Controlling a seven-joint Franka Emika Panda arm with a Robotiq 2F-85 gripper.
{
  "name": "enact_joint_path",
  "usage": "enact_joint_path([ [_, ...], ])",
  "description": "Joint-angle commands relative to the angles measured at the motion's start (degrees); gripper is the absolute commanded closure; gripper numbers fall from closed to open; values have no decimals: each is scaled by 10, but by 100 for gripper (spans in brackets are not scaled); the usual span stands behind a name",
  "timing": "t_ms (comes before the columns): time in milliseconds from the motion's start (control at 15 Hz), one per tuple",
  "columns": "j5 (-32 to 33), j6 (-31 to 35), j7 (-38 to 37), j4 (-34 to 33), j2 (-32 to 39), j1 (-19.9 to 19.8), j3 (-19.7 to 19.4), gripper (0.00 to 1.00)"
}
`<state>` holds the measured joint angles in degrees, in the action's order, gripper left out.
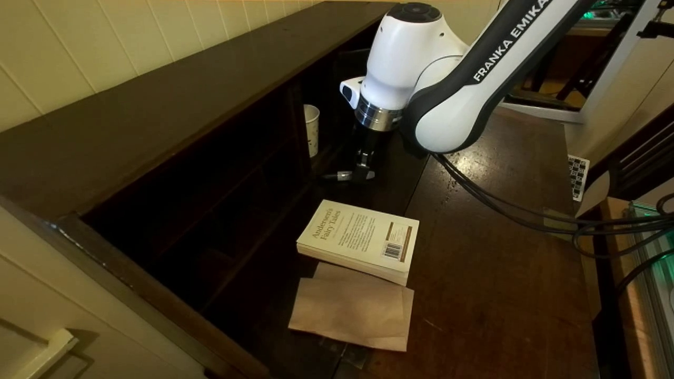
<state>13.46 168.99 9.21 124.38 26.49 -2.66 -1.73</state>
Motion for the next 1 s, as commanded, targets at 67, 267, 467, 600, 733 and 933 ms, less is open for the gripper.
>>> enact_joint_path([
  [67, -20, -33, 24, -24, 16, -14, 17, 47],
  [267, -15, -58, 24, -21, 2, -11, 14, 68],
  [467, -2, -77, 11, -21, -8, 2, -6, 38],
  [600, 3, -87, 11, -21, -10, 2, -14, 42],
  [733, 1, -96, 17, -20, -10, -1, -15, 81],
  [933, -3, -98, 22, -21, -10, -5, -11, 95],
])
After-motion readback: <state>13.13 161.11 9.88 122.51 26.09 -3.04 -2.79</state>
